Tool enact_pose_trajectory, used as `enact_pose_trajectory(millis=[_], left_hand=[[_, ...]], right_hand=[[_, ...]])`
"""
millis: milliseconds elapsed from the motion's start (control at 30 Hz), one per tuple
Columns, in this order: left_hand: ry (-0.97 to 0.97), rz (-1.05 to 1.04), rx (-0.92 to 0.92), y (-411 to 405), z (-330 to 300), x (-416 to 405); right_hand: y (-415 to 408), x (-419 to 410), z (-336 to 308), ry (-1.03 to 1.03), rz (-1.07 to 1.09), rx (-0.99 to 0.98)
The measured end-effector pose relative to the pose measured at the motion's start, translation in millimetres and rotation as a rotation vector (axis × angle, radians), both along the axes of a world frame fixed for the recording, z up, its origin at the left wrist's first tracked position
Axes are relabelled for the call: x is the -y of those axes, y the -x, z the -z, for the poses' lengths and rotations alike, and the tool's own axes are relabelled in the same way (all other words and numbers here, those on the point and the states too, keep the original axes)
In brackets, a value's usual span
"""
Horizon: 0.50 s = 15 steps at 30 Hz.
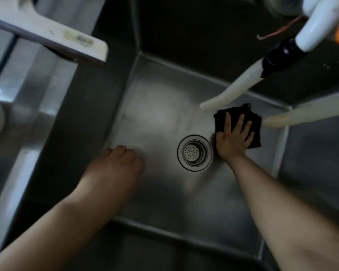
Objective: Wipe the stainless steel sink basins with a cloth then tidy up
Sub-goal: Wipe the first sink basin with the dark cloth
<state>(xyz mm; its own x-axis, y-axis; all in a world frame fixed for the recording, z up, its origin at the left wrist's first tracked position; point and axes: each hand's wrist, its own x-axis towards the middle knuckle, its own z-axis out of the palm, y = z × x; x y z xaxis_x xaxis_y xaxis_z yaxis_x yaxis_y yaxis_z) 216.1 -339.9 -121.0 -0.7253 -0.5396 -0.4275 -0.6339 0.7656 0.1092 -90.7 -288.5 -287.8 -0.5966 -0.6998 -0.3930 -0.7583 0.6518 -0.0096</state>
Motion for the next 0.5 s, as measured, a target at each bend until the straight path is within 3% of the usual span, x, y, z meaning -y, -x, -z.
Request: enact_pose_trajectory(millis=[167,500], left_hand=[[0.019,-0.073,-0.036,-14,-3,4],[-0.066,-0.184,0.124,-28,14,5]], right_hand=[[-44,57,5,0.046,-0.165,0.03],[-148,109,10,0.103,-0.569,0.083]])
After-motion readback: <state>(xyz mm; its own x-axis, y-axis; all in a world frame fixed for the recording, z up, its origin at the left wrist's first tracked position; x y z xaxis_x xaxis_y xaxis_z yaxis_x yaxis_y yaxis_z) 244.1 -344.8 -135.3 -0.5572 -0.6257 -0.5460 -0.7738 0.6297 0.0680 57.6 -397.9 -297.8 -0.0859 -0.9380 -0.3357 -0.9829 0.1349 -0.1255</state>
